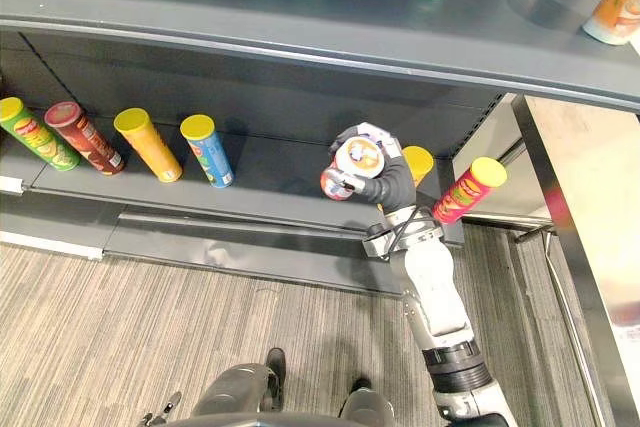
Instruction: Put the gum and the chips on the shelf.
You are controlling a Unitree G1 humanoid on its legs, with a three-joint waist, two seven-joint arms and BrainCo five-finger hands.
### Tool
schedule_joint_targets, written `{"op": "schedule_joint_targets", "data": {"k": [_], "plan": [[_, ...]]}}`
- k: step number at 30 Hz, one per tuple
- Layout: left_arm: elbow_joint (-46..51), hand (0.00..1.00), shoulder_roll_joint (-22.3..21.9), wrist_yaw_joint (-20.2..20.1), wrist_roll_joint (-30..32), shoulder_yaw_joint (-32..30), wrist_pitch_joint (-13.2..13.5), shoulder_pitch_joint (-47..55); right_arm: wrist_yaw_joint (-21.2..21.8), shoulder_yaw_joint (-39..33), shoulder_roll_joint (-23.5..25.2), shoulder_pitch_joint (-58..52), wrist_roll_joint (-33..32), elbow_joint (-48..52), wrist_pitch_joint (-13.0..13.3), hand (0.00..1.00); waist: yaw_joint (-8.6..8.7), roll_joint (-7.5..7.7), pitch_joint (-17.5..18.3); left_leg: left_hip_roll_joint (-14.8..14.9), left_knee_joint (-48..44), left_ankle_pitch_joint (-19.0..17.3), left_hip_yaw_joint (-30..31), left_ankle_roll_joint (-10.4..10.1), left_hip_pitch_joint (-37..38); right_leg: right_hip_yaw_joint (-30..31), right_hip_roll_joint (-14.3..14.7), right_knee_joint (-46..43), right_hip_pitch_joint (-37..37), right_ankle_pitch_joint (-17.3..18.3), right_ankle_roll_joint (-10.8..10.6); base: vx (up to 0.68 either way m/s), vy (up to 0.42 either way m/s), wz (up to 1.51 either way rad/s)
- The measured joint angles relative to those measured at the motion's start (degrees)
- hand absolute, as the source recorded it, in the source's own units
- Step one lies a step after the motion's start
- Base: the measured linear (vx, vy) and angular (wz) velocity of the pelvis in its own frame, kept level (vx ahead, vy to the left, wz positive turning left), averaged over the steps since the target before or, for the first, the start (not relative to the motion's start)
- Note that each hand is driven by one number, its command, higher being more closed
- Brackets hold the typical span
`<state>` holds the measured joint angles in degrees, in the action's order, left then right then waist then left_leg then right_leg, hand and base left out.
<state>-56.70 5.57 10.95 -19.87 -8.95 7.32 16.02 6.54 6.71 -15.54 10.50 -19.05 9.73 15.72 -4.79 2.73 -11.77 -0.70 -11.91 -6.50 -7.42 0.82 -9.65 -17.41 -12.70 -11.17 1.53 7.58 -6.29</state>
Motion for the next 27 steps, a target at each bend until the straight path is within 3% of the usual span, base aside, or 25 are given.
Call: {"op": "schedule_joint_targets", "data": {"k": [4, 8, 13, 27], "plan": [[-0.4, 0.0, -0.2, 0.0, -0.1, -0.4, -0.1, 0.4, 0.3, -0.1, 0.0, -0.3, 0.0, 0.0, 0.6, 1.0, 1.45, -0.23, -0.2, 2.7, 5.6, 2.9, -4.8, -1.2, 2.2, -1.4, 0.8, 1.2, -0.5, 0.2, 0.4, -0.12, -0.133, 0.18], [-0.3, 0.0, -0.2, -0.2, 0.1, -0.4, 0.0, 0.6, 0.9, -0.1, 0.0, -0.6, 0.1, 0.0, 1.0, 1.0, 2.02, -0.33, -0.2, 3.0, 12.0, 7.6, -6.1, -1.3, 5.0, -1.4, 1.5, 1.8, -0.5, 0.0, 0.7, -0.04, -0.069, 0.01], [-0.3, 0.0, -0.1, -0.8, 0.1, -0.3, 0.0, 0.8, 2.4, 0.1, 0.0, -0.6, 0.2, 0.1, 0.8, 1.0, 2.43, -0.25, -0.2, 3.0, 17.4, 10.7, -7.6, -1.6, 7.8, -0.5, 2.5, 3.3, -0.6, -2.0, 0.6, 0.06, -0.007, -0.13], [0.8, 0.0, 0.6, -1.4, 2.5, 0.7, -0.7, 1.6, 2.5, 0.1, -3.7, 6.6, 0.0, 0.1, -4.0, 1.0, 2.97, -0.08, 1.4, 3.9, 17.8, 10.6, -7.6, -2.3, 9.9, 0.9, 3.7, 4.4, -2.9, -2.6, 1.1, 0.02, 0.001, -0.02]]}}
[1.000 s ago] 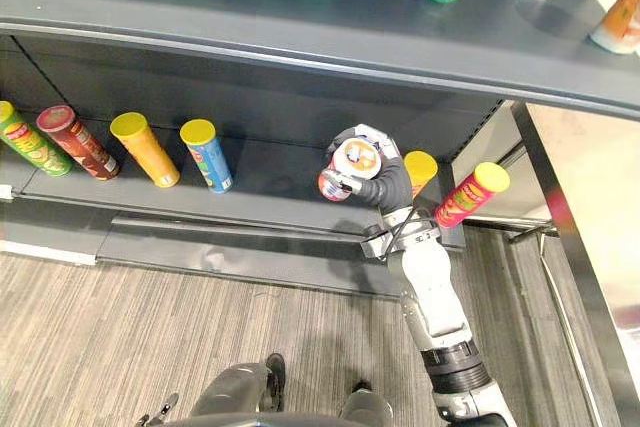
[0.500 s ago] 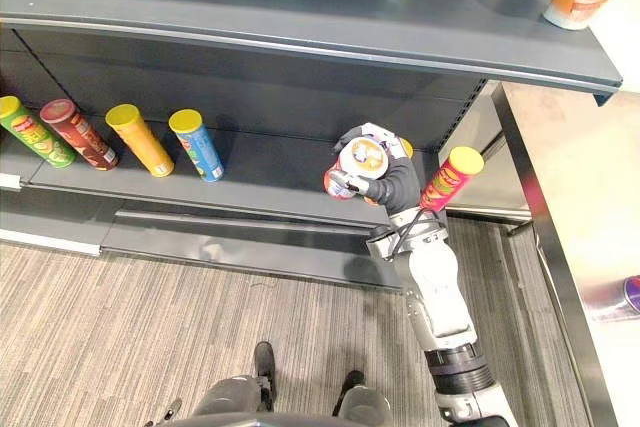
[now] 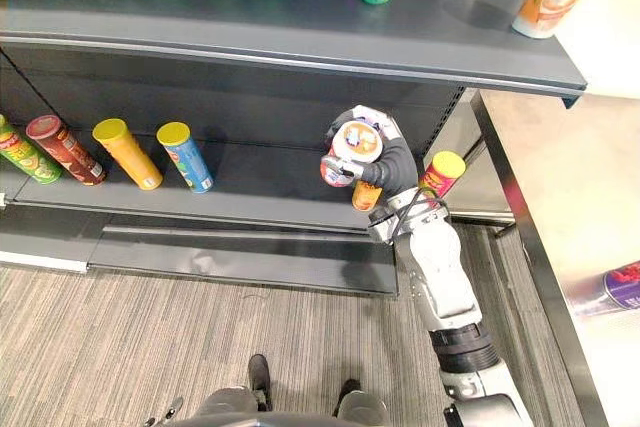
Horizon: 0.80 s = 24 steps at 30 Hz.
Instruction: Put the gum and the chips on the shelf.
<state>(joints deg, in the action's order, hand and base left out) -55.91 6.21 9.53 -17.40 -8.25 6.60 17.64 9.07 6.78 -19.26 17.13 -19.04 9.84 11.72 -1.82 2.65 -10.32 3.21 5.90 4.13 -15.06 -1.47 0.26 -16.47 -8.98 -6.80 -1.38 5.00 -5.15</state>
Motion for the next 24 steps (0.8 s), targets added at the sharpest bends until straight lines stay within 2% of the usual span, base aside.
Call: {"op": "schedule_joint_targets", "data": {"k": [12, 20, 24], "plan": [[0.0, 0.0, 0.0, -0.8, 2.6, 0.0, -1.3, 0.6, -0.7, -1.1, -5.3, 7.8, -3.7, -2.6, -3.8, 1.0, -0.04, -0.34, 2.4, 1.6, 0.1, 1.7, 1.5, -1.0, -0.1, -1.3, 1.8, 1.7, -1.1, -0.6, 0.6, -0.02, -0.014, 0.04], [0.0, 0.0, 0.2, -0.8, 2.9, 0.0, -2.3, 0.7, -4.6, -1.8, -7.2, 17.5, -4.2, -10.1, -5.0, 1.0, -1.09, -0.13, 3.3, 1.6, 0.1, 2.0, 2.1, -1.0, 0.0, -2.3, 2.0, 2.9, -2.2, -1.2, 0.5, 0.01, 0.009, 0.04], [0.1, 0.0, 0.3, -0.8, 2.9, 0.0, -2.7, 0.7, -7.1, -1.8, -8.0, 22.6, -4.2, -17.3, -5.3, 1.0, -1.71, 0.28, 3.6, 1.4, 0.1, 2.3, 3.3, -0.8, 0.0, -3.3, 2.1, 3.7, -3.3, -1.4, 0.3, 0.04, 0.002, 0.16]]}}
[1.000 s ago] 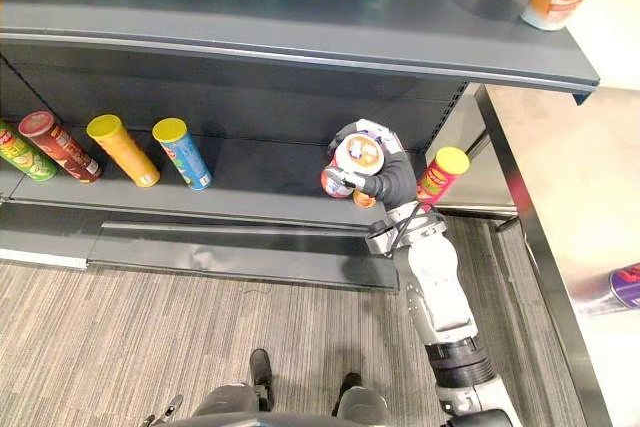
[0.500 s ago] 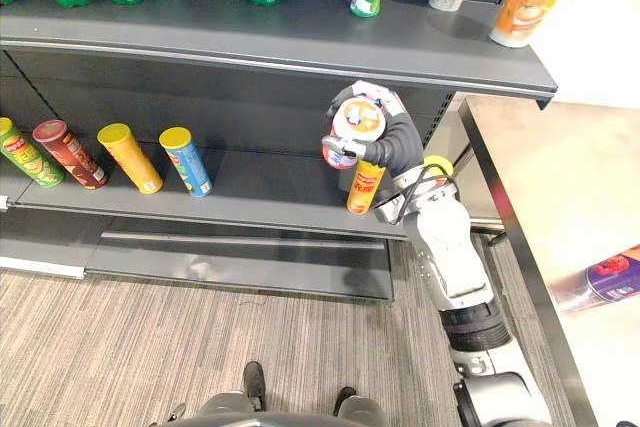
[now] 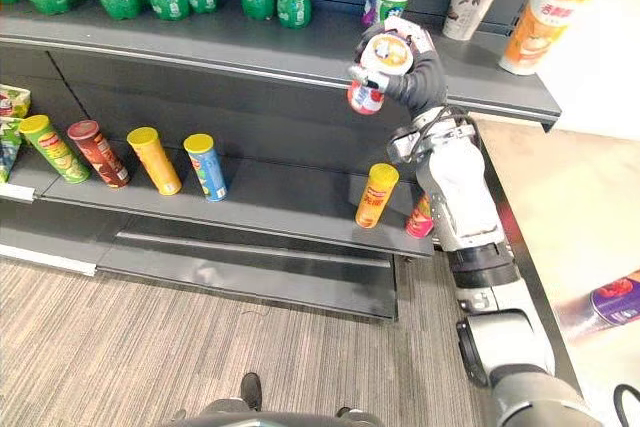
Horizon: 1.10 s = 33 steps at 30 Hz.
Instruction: Put the gum and the chips on the shelf.
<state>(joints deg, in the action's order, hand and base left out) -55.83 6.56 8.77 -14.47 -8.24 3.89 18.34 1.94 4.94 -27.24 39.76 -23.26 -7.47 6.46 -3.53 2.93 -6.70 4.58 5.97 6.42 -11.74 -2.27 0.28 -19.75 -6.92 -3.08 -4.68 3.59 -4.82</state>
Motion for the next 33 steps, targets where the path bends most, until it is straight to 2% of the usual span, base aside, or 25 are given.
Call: {"op": "schedule_joint_targets", "data": {"k": [5, 15, 19, 25, 29, 33], "plan": [[0.2, 0.0, -0.1, 0.0, 0.0, 0.2, -1.5, -0.1, -2.5, 0.1, -0.4, 5.7, 0.2, -6.7, -0.1, 1.0, -1.48, -0.01, 0.0, 0.0, 0.0, 0.2, 0.9, 0.0, 0.2, -0.7, 0.2, 0.3, -0.8, -0.3, 0.1, 0.03, -0.006, 0.07], [1.2, 0.0, 0.3, 0.1, 1.8, 1.3, -2.1, 0.1, -6.5, 2.7, -3.6, 14.5, 0.2, -18.6, -1.1, 1.0, -2.06, -0.13, 0.0, 0.2, 0.0, 0.7, 2.9, -0.1, -0.1, -2.6, 0.6, 0.3, -1.6, -0.2, 0.3, -0.01, -0.003, 0.1], [1.3, 0.0, 0.4, 0.1, 1.9, 1.8, -2.0, -0.1, -6.8, 2.9, -5.5, 15.6, 0.2, -23.9, -1.3, 1.0, -3.23, -0.35, -0.2, 0.2, 0.0, 0.7, 3.1, -0.1, -0.2, -2.8, 0.6, 0.3, -1.6, -0.1, 0.3, 0.0, 0.0, 0.01], [1.5, 0.0, 0.4, 0.0, 1.8, 2.4, -2.0, -0.2, -6.9, 2.9, -6.4, 17.1, 0.2, -30.0, -1.7, 1.0, -3.48, -1.2, -0.9, 0.1, 0.0, 0.8, 3.5, 0.0, -1.0, -3.5, 0.5, 0.3, -1.4, 0.1, 0.1, 0.01, -0.003, 0.06], [1.7, 0.0, 0.4, -0.2, 1.8, 3.7, -2.0, -0.9, -7.8, 2.6, -8.5, 20.1, 0.2, -33.6, -0.4, 1.0, -4.54, -2.0, -2.6, 0.1, 0.0, 0.8, 3.8, 0.0, -1.1, -3.8, 0.5, -0.1, -1.4, 0.1, 0.2, 0.02, -0.007, 0.03], [1.9, 0.0, 0.5, -0.2, 1.8, 4.2, -2.0, -1.4, -7.9, 2.2, -8.7, 21.8, 0.2, -34.2, 0.7, 1.0, -4.54, -1.93, -4.0, 0.0, 0.0, 1.1, 4.5, -0.3, -1.5, -4.8, 0.0, -1.9, -0.4, 1.1, 0.5, 0.05, -0.02, 0.11]]}}
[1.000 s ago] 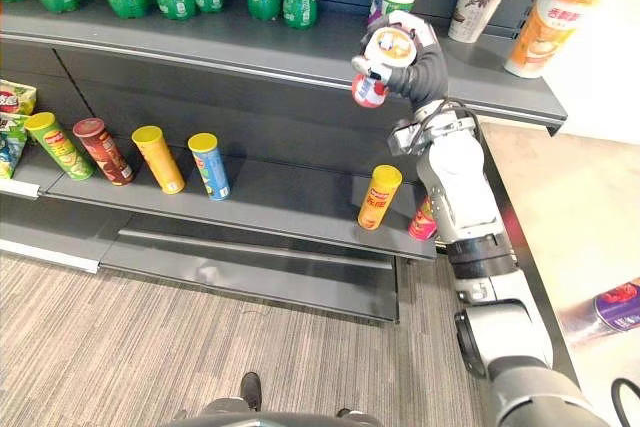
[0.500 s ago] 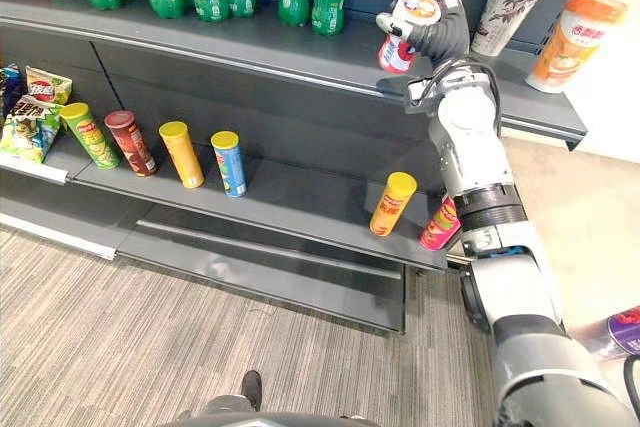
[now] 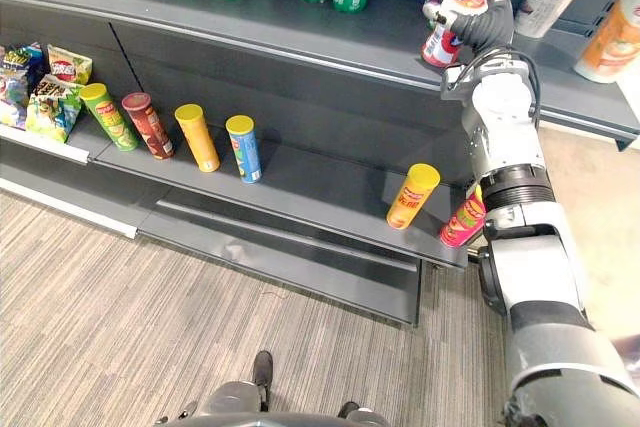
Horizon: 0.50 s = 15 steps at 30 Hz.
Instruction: Put the gum and the chips on the shelf.
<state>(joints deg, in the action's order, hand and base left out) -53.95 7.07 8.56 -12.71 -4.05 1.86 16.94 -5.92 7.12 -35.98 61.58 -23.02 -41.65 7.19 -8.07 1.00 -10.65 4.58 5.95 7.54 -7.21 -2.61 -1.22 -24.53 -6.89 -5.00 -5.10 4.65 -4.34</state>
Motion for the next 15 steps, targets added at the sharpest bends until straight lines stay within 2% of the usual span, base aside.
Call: {"op": "schedule_joint_targets", "data": {"k": [3, 15], "plan": [[0.2, 0.0, 0.1, 0.0, 0.0, 0.4, 0.0, -0.4, -0.1, 0.0, -0.2, 1.2, 0.0, -0.7, 1.6, 1.0, -0.11, -0.06, -1.2, -0.1, 0.0, 0.1, 0.2, 0.0, -0.1, -0.1, -0.4, -1.4, 0.5, 0.8, 0.0, 0.03, -0.017, 0.05], [0.3, 0.0, 0.4, -0.2, -0.1, 0.9, 0.1, -1.5, 0.1, 0.2, -0.4, 3.2, 0.4, -1.5, 4.3, 1.0, -0.09, -0.17, -3.7, -0.2, 0.0, 0.0, -0.3, 0.2, -0.7, 0.2, -1.2, -4.1, 2.6, 3.0, -0.2, 0.0, -0.005, 0.0]]}}
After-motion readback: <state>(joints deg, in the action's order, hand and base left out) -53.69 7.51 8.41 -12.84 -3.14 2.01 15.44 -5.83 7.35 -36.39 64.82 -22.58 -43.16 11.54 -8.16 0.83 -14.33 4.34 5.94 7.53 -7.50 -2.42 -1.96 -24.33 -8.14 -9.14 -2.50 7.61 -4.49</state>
